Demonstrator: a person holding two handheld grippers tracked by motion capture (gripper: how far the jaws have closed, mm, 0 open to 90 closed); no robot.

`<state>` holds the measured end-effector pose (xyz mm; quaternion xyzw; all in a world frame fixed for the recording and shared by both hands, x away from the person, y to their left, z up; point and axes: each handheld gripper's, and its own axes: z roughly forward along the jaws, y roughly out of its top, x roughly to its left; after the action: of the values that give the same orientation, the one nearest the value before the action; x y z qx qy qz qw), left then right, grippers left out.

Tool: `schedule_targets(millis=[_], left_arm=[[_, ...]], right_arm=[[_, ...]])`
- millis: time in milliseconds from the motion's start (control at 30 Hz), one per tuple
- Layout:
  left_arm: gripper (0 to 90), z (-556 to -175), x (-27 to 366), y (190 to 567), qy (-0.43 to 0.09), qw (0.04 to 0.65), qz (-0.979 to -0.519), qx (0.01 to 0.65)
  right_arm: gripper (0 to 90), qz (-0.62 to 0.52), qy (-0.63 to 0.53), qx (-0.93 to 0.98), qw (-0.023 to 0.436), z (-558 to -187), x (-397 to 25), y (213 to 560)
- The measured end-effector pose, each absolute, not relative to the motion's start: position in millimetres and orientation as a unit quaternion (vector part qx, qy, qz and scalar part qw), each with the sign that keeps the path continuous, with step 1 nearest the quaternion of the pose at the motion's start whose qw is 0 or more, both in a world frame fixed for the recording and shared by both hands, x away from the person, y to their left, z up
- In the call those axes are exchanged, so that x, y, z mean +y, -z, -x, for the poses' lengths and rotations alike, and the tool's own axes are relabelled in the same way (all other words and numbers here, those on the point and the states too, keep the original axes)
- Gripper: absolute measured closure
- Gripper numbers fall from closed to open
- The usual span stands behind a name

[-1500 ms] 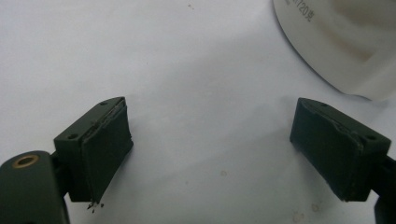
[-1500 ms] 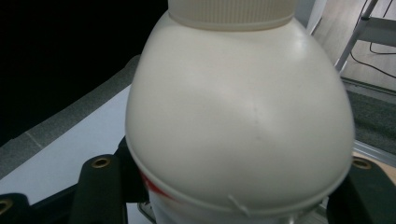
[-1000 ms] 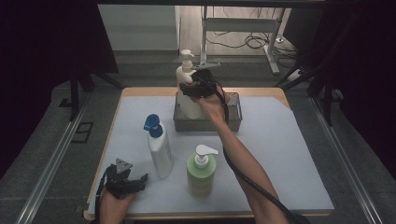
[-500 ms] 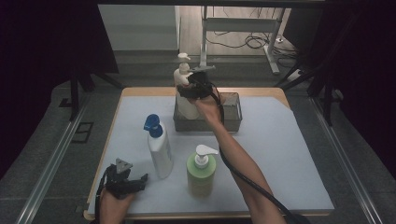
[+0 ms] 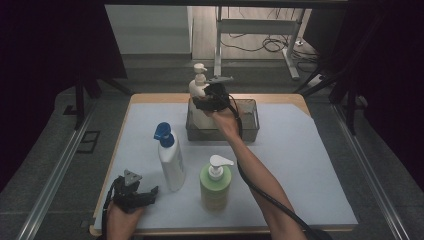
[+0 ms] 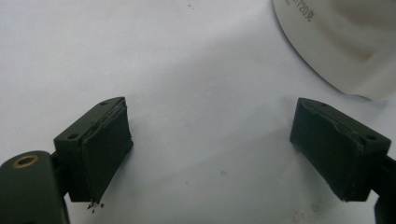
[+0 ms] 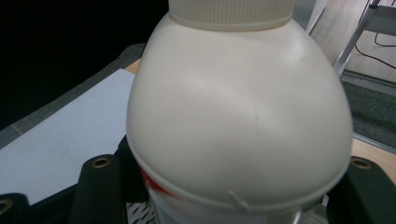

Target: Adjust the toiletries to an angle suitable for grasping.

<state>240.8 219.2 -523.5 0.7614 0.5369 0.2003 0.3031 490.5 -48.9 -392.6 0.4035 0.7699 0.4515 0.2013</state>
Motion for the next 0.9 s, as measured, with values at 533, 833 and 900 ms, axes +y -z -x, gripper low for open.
schedule_targets(millis=[533,833,900], left_arm=[[12.2,-240.8,219.1,523.5,-0.200,0.303,-0.761,0.537],[12.2,-240.8,219.1,523.5,-0.201,0.303,-0.761,0.537],[12.2,-240.8,219.0,523.5,-0.201,0.303,-0.761,0.537]], right_arm=[[36.8,-0.412,-0.441,0.772,0.197,-485.1,-57.4,416.9],[35.9,-0.399,-0.429,0.785,0.200,-478.3,-59.9,421.6],[35.6,-0.392,-0.423,0.791,0.206,-476.4,-58.9,421.6]])
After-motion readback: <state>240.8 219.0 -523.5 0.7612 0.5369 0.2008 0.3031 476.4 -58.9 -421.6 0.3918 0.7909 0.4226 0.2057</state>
